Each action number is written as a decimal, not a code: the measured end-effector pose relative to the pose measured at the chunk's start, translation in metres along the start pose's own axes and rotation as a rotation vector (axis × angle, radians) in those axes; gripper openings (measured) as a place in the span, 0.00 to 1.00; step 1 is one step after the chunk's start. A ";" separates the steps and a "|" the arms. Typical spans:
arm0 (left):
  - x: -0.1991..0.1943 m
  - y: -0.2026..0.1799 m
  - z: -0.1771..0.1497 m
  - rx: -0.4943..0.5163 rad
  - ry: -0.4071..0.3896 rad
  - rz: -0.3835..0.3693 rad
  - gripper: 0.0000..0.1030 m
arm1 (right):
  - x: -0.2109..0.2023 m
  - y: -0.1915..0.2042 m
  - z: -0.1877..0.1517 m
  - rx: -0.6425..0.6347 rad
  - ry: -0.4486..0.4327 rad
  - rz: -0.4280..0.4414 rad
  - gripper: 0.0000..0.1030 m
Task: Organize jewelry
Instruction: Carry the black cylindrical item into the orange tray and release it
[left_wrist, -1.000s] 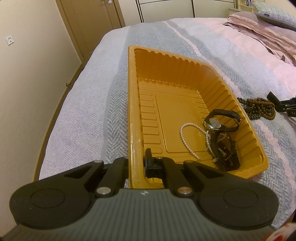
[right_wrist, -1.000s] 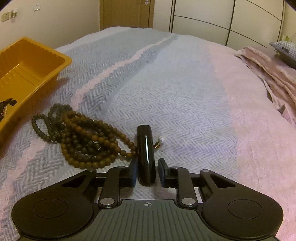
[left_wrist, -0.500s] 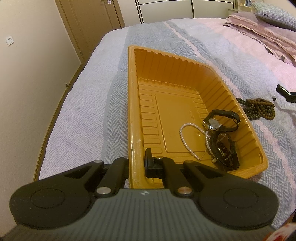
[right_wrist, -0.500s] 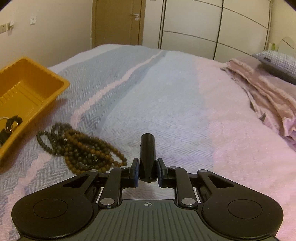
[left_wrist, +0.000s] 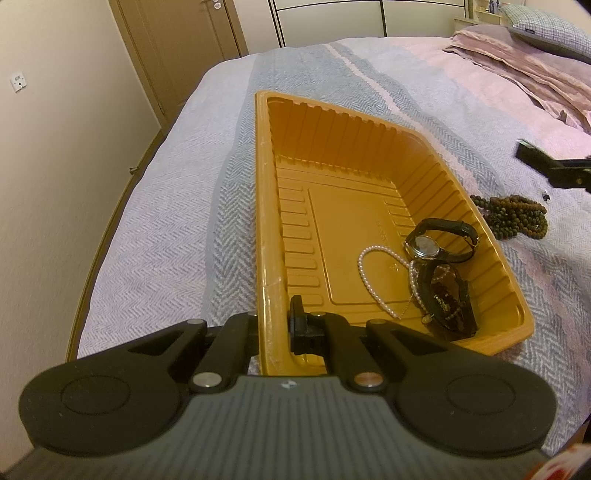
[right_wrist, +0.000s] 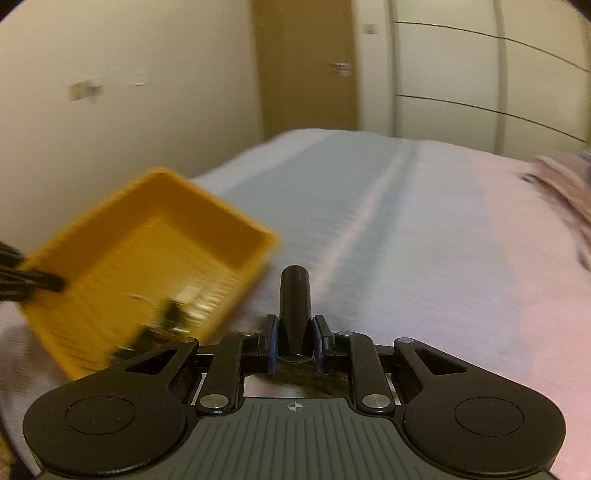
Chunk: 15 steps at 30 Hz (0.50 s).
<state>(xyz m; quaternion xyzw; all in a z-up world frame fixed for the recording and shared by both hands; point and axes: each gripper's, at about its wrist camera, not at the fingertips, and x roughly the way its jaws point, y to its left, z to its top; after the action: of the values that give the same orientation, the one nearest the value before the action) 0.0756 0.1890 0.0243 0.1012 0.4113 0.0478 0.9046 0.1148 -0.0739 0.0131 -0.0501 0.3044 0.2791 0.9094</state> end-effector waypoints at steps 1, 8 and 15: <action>0.000 0.000 0.000 -0.001 0.000 0.000 0.02 | 0.004 0.010 0.003 -0.004 -0.001 0.032 0.19; -0.001 0.001 -0.001 -0.001 -0.004 -0.004 0.02 | 0.034 0.069 0.015 -0.046 0.021 0.162 0.18; 0.000 0.001 -0.001 0.000 -0.004 -0.006 0.03 | 0.056 0.087 0.013 -0.042 0.064 0.216 0.19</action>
<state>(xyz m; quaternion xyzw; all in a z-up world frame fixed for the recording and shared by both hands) 0.0748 0.1899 0.0234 0.0999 0.4096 0.0450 0.9057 0.1116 0.0292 -0.0015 -0.0450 0.3307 0.3801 0.8626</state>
